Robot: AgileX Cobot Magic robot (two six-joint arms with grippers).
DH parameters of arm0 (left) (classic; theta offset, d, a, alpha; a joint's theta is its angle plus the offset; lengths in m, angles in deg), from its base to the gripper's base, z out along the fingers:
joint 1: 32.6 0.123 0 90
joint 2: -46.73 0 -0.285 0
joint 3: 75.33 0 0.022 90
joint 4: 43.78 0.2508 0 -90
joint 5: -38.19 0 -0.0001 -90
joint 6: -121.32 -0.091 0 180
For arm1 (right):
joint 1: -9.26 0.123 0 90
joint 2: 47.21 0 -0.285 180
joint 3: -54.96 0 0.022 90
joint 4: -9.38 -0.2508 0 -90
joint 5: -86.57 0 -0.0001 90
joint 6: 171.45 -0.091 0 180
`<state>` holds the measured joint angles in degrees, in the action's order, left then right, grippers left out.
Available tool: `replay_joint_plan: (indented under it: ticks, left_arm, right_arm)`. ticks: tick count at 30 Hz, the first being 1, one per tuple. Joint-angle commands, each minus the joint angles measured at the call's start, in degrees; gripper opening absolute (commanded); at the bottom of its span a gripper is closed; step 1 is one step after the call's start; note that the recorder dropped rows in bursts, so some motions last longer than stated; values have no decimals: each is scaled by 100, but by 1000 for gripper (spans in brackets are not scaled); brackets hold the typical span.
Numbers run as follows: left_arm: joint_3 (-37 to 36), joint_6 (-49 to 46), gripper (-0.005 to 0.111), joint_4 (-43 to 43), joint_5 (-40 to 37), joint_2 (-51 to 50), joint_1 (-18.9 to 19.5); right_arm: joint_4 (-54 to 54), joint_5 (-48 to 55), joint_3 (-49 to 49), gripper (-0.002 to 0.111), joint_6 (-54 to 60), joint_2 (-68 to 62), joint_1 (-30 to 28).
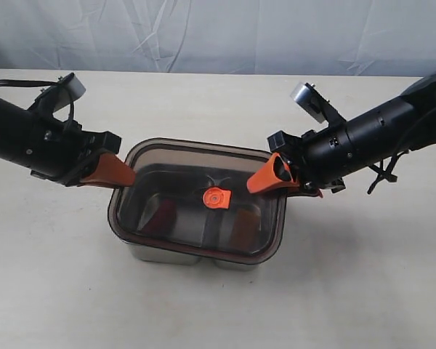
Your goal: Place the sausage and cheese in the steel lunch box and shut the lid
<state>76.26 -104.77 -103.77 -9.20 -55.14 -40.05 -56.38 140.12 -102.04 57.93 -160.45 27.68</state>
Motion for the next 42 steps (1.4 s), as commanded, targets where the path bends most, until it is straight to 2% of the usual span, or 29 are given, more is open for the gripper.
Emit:
replay_joint_plan:
  ticks: [1, 12, 19, 34, 42]
  left_arm:
    - [25, 67, 0, 193, 113, 38, -10]
    - [25, 160, 0, 274, 499, 38, -10]
    - [25, 569, 1, 898, 477, 38, -10]
    - [25, 569, 1, 802, 383, 38, -10]
    - [25, 545, 1, 802, 324, 38, -10]
  right_arm:
    - [357, -893, 16, 28, -142, -38, -76]
    - [126, -1111, 16, 28, -142, -38, -76]
    - [126, -1175, 16, 28, -142, -51, -65]
    - [223, -1076, 16, 29, -154, -51, -65]
    - [216, -1028, 4, 45, -154, -51, -65]
